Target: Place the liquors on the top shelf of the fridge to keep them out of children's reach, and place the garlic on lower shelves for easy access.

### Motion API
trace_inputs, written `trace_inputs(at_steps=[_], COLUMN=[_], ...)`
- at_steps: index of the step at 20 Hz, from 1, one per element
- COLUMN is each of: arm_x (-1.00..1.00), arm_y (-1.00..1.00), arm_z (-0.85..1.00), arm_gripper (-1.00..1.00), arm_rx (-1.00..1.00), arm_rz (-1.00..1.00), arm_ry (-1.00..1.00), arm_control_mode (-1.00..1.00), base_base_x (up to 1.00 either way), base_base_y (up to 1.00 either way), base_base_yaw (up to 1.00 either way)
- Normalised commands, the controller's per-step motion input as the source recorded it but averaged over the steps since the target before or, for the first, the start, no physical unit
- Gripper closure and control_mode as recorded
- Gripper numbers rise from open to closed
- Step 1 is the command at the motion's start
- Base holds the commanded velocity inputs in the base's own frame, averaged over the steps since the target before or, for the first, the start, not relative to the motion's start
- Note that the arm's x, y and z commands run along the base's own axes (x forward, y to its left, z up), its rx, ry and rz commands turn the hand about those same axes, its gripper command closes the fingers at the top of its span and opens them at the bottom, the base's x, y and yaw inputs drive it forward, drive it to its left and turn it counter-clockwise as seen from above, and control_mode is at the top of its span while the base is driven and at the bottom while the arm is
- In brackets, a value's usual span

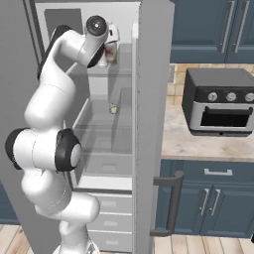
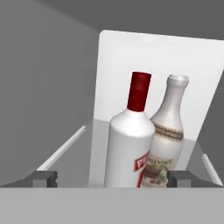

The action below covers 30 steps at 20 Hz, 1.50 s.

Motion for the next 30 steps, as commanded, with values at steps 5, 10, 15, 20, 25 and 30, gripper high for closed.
trace_inputs(at_steps=[5,10,15,20,25,30], arm_x=[-0.59,-0.86,-0.99,-1.0,-1.0,-1.0], arm_y=[0.0,0.0,0.0,0.0,0.0,0.0], arm_z=[0.0,-0.18,-0.19,0.0,0.0,0.0], arm_gripper=[-1.0,-1.0,-1.0,-1.0,-1.0,-1.0], arm_rx=[-0.02,0.0,0.0,0.0,0.0,0.0], arm_rz=[-0.12,-0.09,-0.08,-0.12,-0.16,-0.16], arm_ry=[-0.01,-0.1,-0.13,0.01,0.17,0.17], arm_control_mode=[-1.0,-1.0,-1.0,-1.0,-1.0,-1.0], base_base_x=[0.0,0.0,0.0,0.0,0.0,0.0], base_base_y=[0.0,0.0,0.0,0.0,0.0,0.0], base_base_yaw=[0.0,0.0,0.0,0.0,0.0,0.0])
